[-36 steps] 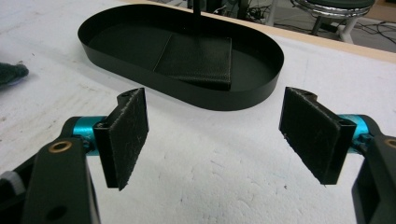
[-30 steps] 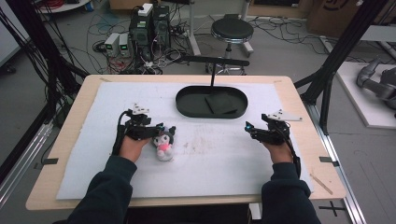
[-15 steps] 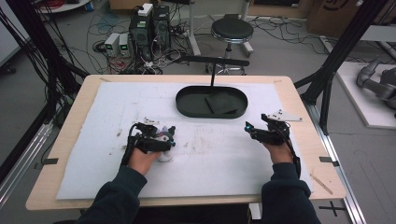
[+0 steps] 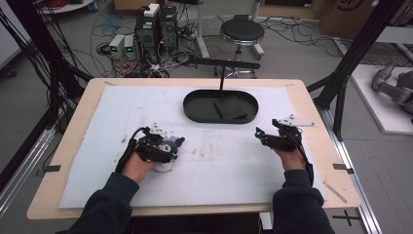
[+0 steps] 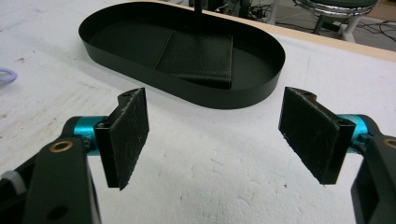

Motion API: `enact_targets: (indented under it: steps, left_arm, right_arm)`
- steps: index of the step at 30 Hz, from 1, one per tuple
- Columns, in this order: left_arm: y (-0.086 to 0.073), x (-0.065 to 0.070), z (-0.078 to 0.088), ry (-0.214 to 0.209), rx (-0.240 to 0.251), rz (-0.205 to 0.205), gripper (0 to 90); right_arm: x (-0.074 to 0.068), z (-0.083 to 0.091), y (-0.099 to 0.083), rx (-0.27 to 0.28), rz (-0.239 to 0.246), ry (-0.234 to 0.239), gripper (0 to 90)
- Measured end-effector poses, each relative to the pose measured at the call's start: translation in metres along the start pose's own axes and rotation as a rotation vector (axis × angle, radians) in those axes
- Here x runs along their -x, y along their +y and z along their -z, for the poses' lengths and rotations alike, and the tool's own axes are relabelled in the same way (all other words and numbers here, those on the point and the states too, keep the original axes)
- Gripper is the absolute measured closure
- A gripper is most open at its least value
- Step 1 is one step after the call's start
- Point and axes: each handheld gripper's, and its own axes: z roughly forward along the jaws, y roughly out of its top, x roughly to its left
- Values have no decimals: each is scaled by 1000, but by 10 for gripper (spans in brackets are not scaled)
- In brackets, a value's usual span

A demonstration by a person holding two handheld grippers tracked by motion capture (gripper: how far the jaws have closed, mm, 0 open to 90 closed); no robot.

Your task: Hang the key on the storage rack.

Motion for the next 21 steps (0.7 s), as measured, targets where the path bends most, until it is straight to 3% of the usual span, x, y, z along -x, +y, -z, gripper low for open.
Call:
enact_targets:
  steps: [3, 6, 11, 16, 21]
  left_arm:
    - [-4, 6, 2, 64, -5, 56, 243]
    - [-10, 15, -1, 95, -18, 53, 240]
    - [-8, 8, 1, 34, -1, 37, 331]
    - [15, -6, 28, -29, 121, 23, 344]
    - [46, -25, 57, -105, 231, 38, 345]
  right_arm:
    - [0, 1, 0, 3, 0, 0, 251]
    - [0, 1, 0, 5, -3, -1, 251]
    - [0, 1, 0, 5, 0, 3, 252]
    - [2, 2, 0, 11, -12, 3, 253]
    - [1, 1, 0, 14, -9, 8, 253]
